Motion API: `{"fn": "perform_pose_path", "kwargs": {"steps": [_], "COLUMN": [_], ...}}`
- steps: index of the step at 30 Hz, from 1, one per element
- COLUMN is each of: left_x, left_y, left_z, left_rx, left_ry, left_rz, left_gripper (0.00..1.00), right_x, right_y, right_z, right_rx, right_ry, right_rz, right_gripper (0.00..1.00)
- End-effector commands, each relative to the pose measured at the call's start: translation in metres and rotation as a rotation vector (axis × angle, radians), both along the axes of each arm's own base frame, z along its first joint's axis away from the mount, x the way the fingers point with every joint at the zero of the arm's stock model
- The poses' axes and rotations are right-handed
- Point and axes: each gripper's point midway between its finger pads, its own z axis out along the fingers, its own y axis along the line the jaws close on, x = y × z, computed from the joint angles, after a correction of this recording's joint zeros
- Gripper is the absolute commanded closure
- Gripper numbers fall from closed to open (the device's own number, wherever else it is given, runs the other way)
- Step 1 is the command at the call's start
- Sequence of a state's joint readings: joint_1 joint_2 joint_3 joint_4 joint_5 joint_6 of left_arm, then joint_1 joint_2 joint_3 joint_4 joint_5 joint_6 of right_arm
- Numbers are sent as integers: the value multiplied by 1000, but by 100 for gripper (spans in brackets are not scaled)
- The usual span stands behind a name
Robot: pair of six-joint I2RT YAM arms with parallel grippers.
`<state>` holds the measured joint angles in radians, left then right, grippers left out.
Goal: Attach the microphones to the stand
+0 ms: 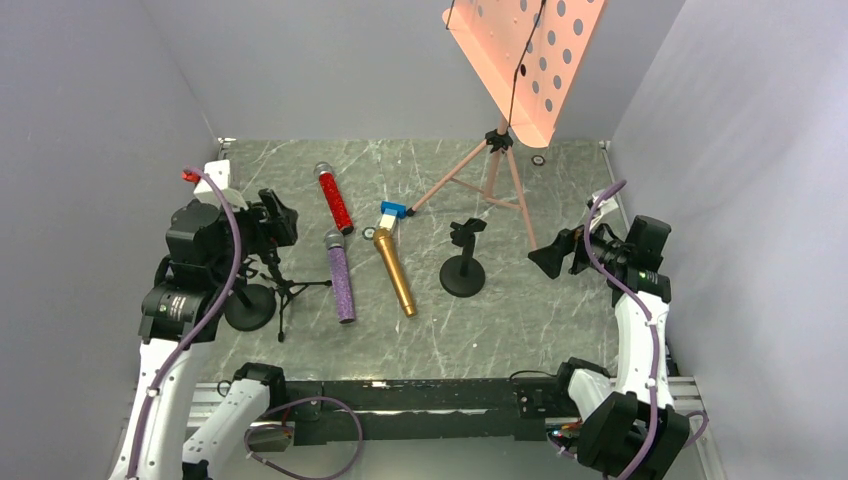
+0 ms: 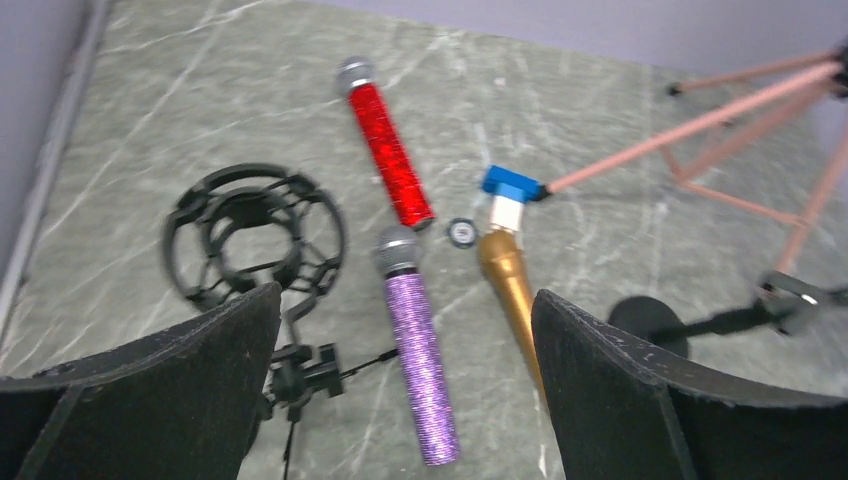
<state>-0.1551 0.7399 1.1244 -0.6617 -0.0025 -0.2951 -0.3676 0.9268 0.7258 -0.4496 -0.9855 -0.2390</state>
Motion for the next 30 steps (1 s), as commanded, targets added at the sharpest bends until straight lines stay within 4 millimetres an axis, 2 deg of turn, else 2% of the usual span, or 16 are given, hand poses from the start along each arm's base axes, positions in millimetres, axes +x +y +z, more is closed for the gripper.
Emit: {"fn": "perform_pose_path", "kwargs": {"steps": [1,7,20,30], "left_x": [-4,-8,11,10], "left_y": [43,59,54,62], "left_z": [-19,-42,-82,-87], "left_rx": [10,18,50,113], "left_ry": [100,210,328,357], "left_rz": [281,406,399,420], "left_gripper": [1,6,19,20], "right_x": [1,4,5,6], "right_y": [2,-2,-3,-4], "right_z": [15,12,9,8], "right_rx": [-56,-67,-71,-72], "right_ry": [-64,-51,-45,-43], "right_rz": [44,22,15,16], "right_gripper": [0,0,0,0]}}
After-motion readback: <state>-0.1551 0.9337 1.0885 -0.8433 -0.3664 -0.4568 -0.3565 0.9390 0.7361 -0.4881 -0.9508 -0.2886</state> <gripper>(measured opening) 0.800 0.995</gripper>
